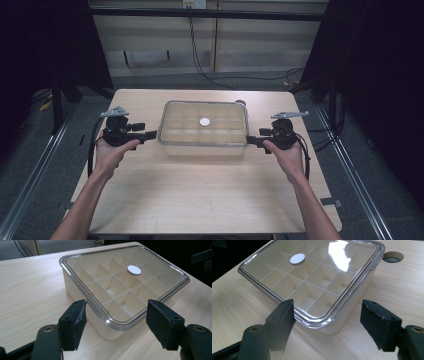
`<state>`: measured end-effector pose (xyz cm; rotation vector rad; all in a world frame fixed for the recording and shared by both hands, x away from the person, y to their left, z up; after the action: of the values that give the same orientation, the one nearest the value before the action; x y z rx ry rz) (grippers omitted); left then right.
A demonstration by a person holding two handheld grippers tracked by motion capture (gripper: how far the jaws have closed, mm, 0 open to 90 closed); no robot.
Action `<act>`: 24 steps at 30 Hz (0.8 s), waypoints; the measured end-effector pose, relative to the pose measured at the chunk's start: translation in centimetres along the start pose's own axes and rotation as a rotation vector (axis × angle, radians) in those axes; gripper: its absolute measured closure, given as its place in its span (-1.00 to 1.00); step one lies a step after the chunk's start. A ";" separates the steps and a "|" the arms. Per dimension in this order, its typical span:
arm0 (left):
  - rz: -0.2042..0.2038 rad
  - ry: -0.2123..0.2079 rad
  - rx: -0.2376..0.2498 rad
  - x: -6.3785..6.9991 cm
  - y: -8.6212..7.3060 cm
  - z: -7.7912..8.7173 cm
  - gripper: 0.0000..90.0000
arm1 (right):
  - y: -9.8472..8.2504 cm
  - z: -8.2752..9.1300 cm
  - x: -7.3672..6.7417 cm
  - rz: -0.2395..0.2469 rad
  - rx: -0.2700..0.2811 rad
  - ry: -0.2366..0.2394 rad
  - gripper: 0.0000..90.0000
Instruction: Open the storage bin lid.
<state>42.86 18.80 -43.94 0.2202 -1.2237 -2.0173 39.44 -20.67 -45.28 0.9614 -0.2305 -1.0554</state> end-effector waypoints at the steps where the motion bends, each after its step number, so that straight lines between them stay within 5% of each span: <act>1: 0.000 0.003 -0.009 -0.1 0.0 -0.2 -0.28 | 0.2 -0.1 0.1 -0.005 0.000 0.006 -0.39; 14: 0.002 -0.011 -0.036 -0.9 -0.2 -2.7 -0.25 | 1.3 -2.0 1.7 -0.019 -0.012 0.010 -0.20; 24: 0.043 -0.006 -0.060 -1.9 -1.4 -4.4 -0.39 | 0.9 -4.7 1.9 -0.026 -0.042 0.003 -0.42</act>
<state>45.65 17.44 -47.83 0.1574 -1.1601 -2.0162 43.75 -19.51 -47.88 0.9305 -0.1935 -1.0784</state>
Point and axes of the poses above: each handheld gripper's, and its own axes: z roughly backward along the jaws, y roughly out of its top, x roughly to its right, the point moved 7 cm from there along -z, roughly forward along the jaws, and after that the axes turned 1 degree about -z, right-handed, at the moved point
